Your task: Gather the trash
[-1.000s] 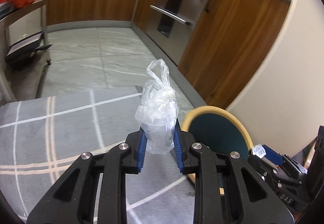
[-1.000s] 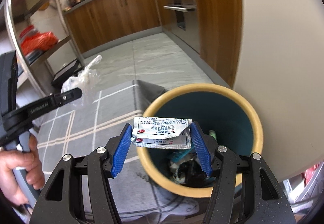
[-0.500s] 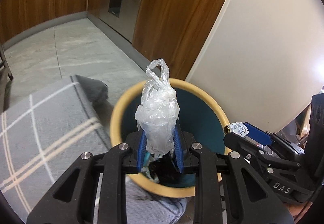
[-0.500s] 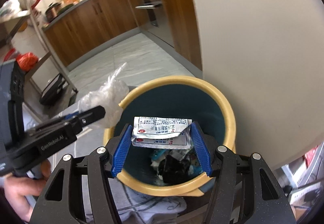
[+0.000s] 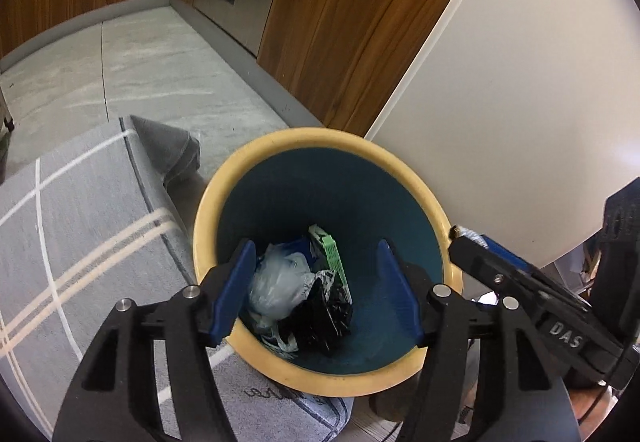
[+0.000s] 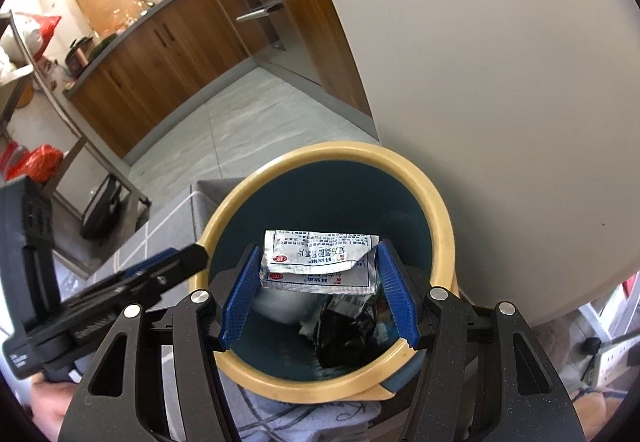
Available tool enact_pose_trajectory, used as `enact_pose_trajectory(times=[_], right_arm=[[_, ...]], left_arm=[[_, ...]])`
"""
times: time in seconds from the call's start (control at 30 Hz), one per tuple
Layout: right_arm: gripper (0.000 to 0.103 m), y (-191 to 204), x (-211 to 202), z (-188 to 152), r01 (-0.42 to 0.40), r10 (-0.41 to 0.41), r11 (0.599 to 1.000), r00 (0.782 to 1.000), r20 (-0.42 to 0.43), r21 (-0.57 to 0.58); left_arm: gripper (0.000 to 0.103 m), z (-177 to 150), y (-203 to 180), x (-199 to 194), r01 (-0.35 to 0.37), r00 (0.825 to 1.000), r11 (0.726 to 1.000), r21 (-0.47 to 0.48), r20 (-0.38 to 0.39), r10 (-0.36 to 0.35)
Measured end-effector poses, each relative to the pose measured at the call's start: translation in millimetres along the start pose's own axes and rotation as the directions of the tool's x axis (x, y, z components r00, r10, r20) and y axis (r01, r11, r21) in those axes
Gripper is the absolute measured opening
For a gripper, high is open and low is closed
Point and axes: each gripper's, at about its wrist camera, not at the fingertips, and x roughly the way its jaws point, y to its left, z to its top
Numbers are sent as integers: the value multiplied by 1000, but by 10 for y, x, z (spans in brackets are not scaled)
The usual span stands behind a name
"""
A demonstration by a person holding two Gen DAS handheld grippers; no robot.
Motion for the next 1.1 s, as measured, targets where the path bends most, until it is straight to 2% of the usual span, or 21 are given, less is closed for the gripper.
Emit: enact_pose_trajectory(times=[0.2,0.37,0.5,0.67,0.73,0.87,0.93,1.1], right_arm=[[61,94,87,-2,8,-9,999,1000,-17,-39],[63,248,194,-29,32,-38,992,998,-43,-122],[78,327,166,-64,43,-49,985,998,-30,-167],[81,357,42,-64,41,-44,980,999,-9,-196],[84,350,-30,-71,41,-43,977,999,-4,-208],[86,335,-231,-88,53,-48,971,999,26,-233],[89,340,-373,-113,69,-57,965,997,55,-252],[92,332,-673,-196,85,-52,955,991,120,-285]], left_arm=[[64,25,196,-140,-27,999,998,-58,45,30],[69,15,340,-285,-47,995,993,-106,77,55],[74,-3,417,-372,-56,993,990,-130,92,69],[81,-20,391,-493,-81,987,991,-111,126,95],[88,-35,347,-545,-106,982,989,-98,145,120],[92,-100,269,-709,-131,973,988,-85,180,144],[97,-137,203,-821,-150,964,986,-71,213,161],[97,-249,41,-1050,-215,933,976,-45,284,219]])
